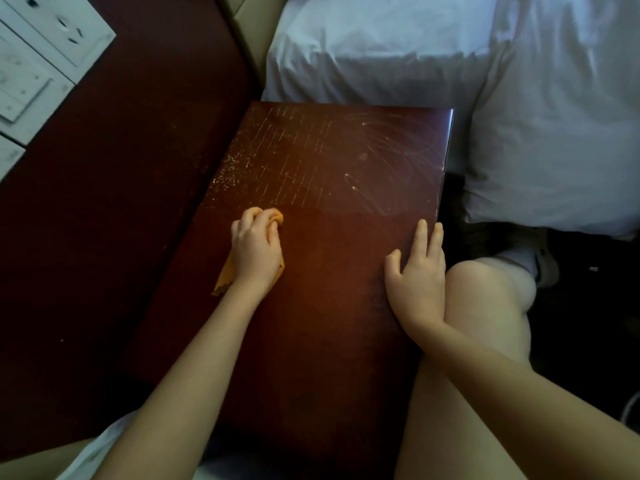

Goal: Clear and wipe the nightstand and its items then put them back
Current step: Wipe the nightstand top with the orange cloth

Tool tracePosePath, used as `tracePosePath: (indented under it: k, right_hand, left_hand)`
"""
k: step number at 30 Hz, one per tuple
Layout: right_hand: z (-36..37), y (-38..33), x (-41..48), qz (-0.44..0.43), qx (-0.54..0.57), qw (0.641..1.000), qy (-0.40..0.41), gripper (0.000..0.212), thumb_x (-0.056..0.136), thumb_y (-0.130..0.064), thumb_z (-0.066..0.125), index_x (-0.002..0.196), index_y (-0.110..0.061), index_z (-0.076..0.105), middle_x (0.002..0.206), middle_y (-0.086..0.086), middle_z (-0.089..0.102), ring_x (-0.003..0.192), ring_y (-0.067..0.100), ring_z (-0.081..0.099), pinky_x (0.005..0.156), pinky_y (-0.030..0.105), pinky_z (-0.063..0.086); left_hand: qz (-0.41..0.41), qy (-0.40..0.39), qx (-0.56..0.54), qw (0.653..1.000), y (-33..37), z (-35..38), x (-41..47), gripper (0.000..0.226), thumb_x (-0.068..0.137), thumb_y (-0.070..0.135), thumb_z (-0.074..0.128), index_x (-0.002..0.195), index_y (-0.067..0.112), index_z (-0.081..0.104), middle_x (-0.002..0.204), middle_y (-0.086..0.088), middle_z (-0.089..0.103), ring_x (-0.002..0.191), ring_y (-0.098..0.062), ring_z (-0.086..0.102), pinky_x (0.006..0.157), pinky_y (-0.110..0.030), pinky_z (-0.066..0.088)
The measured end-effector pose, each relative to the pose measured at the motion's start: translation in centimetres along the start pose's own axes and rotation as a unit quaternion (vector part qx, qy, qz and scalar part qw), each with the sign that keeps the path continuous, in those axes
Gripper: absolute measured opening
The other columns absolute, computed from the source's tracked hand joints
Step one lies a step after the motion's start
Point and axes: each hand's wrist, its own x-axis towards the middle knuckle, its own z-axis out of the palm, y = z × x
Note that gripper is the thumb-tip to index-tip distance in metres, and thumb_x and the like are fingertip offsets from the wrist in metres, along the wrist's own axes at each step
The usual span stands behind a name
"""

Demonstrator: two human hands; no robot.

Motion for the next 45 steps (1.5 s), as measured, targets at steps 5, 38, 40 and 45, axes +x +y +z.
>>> tracePosePath:
  k: [5, 38, 40, 45]
  right_hand:
    - [-0.1, -0.1, 0.0, 0.0, 0.003, 1.0, -0.004, 0.063, 0.095, -0.027, 0.041, 0.149, -0.016, 0.011, 0.157, 0.008, 0.001, 0.141, 0.027, 0.011, 0.112, 0.035, 0.014]
    - [-0.1, -0.1, 0.0, 0.002, -0.005, 1.0, 0.0, 0.062, 0.095, -0.026, 0.042, 0.149, -0.015, 0.013, 0.157, 0.009, 0.002, 0.141, 0.028, 0.012, 0.112, 0.036, 0.014]
    - [-0.2, -0.1, -0.1, 0.0, -0.006, 1.0, 0.0, 0.062, 0.095, -0.026, 0.042, 0.149, -0.015, 0.013, 0.157, 0.009, 0.002, 0.141, 0.028, 0.013, 0.112, 0.035, 0.014]
    - [-0.2, -0.2, -0.1, -0.003, -0.003, 1.0, -0.001, 0.062, 0.095, -0.025, 0.042, 0.149, -0.014, 0.013, 0.157, 0.01, 0.002, 0.141, 0.028, 0.013, 0.111, 0.035, 0.014]
  left_hand:
    - [0.033, -0.008, -0.002, 0.999, 2.6, 1.2, -0.5, 0.025, 0.094, 0.013, 0.047, 0.114, 0.015, 0.062, 0.127, -0.007, 0.051, 0.114, -0.024, 0.041, 0.089, -0.025, 0.032]
    - [-0.059, 0.04, 0.018, 0.997, -1.3, -0.9, 0.8, 0.026, 0.095, 0.012, 0.045, 0.116, 0.013, 0.062, 0.129, -0.008, 0.049, 0.115, -0.026, 0.042, 0.086, -0.022, 0.027]
    - [-0.017, 0.022, 0.015, 0.999, -0.3, -0.5, 0.4, 0.026, 0.094, 0.012, 0.046, 0.116, 0.013, 0.062, 0.128, -0.007, 0.05, 0.113, -0.025, 0.042, 0.086, -0.022, 0.029]
    - [0.086, -0.038, 0.01, 0.995, -1.4, -1.1, -1.8, 0.026, 0.092, 0.011, 0.051, 0.114, 0.014, 0.063, 0.121, -0.006, 0.053, 0.11, -0.024, 0.044, 0.086, -0.026, 0.033]
